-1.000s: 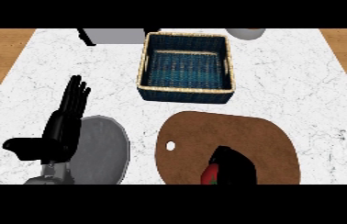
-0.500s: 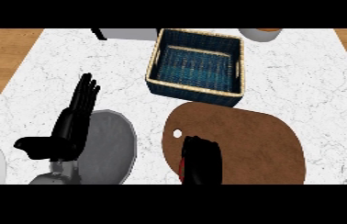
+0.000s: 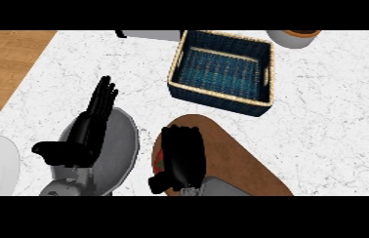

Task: Pick the tomato from the cutting board and place it in the basket

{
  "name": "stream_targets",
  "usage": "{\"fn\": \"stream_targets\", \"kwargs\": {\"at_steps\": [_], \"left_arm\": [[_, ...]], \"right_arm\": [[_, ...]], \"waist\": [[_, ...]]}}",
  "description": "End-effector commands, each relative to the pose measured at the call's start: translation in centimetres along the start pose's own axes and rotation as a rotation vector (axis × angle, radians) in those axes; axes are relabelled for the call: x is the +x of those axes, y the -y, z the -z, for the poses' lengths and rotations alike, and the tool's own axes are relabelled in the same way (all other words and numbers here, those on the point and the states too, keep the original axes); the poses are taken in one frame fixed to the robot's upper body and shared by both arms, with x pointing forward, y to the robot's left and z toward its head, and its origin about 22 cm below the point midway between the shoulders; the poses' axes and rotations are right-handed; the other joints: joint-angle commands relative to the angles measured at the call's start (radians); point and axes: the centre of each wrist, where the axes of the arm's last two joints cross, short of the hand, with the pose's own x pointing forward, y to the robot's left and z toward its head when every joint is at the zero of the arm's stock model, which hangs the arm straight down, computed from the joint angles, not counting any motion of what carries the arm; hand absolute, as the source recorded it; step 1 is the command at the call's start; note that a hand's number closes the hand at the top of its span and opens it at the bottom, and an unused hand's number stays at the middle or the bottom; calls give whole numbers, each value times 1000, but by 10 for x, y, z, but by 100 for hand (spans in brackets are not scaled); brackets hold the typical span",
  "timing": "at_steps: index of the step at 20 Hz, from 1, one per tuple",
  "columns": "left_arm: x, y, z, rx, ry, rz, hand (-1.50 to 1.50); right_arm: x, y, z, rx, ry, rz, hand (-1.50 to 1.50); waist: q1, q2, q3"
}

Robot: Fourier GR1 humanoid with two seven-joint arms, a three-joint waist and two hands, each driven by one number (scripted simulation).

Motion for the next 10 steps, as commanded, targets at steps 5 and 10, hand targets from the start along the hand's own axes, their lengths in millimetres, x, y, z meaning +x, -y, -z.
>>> {"fn": "stream_targets", "kwargs": {"at_steps": [5, 10], "left_arm": [[1, 0, 8, -2, -7, 12, 0], [-1, -3, 6, 11, -19, 4, 0]], "right_arm": [[42, 66, 1, -266, 111, 340, 150], [64, 93, -4, -320, 121, 405, 150]], "waist": [[-12, -15, -1], [-14, -24, -4]]}}
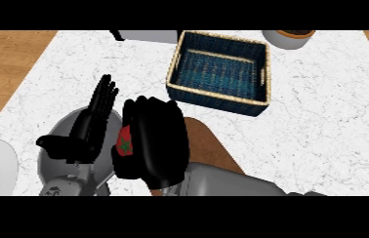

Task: Pick the tomato from the cutting board and place it in the basket

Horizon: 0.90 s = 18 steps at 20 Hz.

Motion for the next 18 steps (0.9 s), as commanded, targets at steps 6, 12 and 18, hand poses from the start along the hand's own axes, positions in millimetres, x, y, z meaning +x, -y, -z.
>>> {"fn": "stream_targets", "kwargs": {"at_steps": [6, 12, 18], "left_arm": [[5, 5, 0, 29, 9, 1, 0], [-1, -22, -3, 76, -9, 22, 0], [-3, -17, -12, 95, -15, 22, 0]], "right_arm": [[44, 40, 17, -96, -162, 182, 150], [56, 49, 36, -137, -253, 31, 150], [56, 45, 56, -157, -306, -67, 150]], "waist": [[-39, -13, -1], [-75, -21, -3], [-88, -13, -1]]}}
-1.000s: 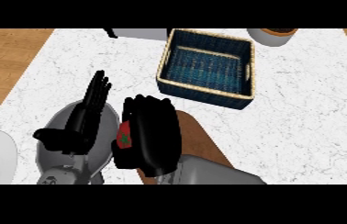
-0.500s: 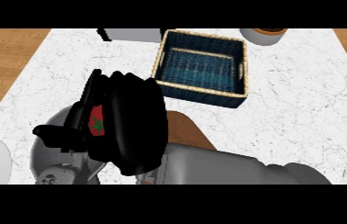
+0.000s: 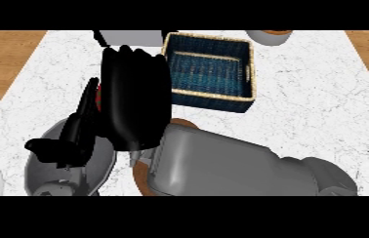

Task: Pick the tomato from the cutting board and place it in the basket

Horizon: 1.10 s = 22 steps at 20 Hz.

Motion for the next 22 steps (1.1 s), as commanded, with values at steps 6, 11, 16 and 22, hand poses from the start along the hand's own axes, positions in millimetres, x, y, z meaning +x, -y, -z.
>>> {"fn": "stream_targets", "kwargs": {"at_steps": [6, 11, 16, 22], "left_arm": [[5, -2, 4, 33, 22, -1, 0], [7, -7, -9, 54, 14, 0, 0], [-5, -12, -8, 33, 18, -5, 0], [2, -18, -5, 29, 1, -14, 0]], "right_arm": [[13, 12, 23, -32, -259, 5, 150], [-18, 0, 26, -41, -271, -26, 150], [-43, -16, 33, -30, -295, -59, 150], [-69, -28, 35, 16, -310, -109, 150]], "waist": [[-19, 9, 2], [-41, 7, 4], [-38, 12, 3], [-39, 12, 3]]}}
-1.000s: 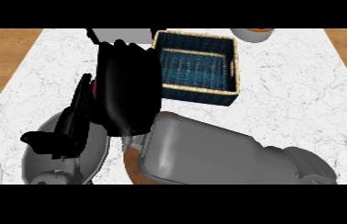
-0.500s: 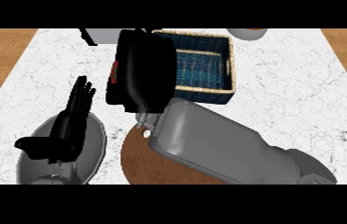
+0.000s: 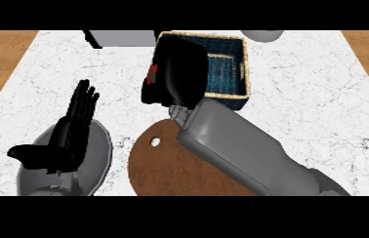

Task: Pick the tomato from the cutting board and place it in the basket

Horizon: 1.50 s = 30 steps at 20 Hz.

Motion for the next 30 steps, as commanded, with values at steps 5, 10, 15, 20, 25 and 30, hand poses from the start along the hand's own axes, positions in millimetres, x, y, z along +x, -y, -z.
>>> {"fn": "stream_targets", "kwargs": {"at_steps": [5, 10, 15, 20, 25, 30], "left_arm": [[4, -2, 8, 26, 7, 5, 0], [-9, -3, -12, -22, 9, 1, 0], [-10, -1, 3, 7, 13, 13, 0], [2, 13, -9, -2, 17, -16, 0], [-12, -7, -9, -8, 18, 7, 0], [2, 7, -10, -9, -2, 6, 0]], "right_arm": [[-26, -15, -20, 51, -120, 11, 150], [-46, -38, 1, 18, -152, 9, 150], [-55, -26, 10, 29, -158, 55, 150], [-73, -40, 9, -7, -249, 75, 150], [-89, -46, 32, 47, -209, 38, -150], [-101, -48, 18, -44, -164, 152, -150]], "waist": [[-6, -1, 0], [10, 2, 0], [2, 2, 0], [4, 2, 0], [7, 3, 0], [5, 2, 1]]}}
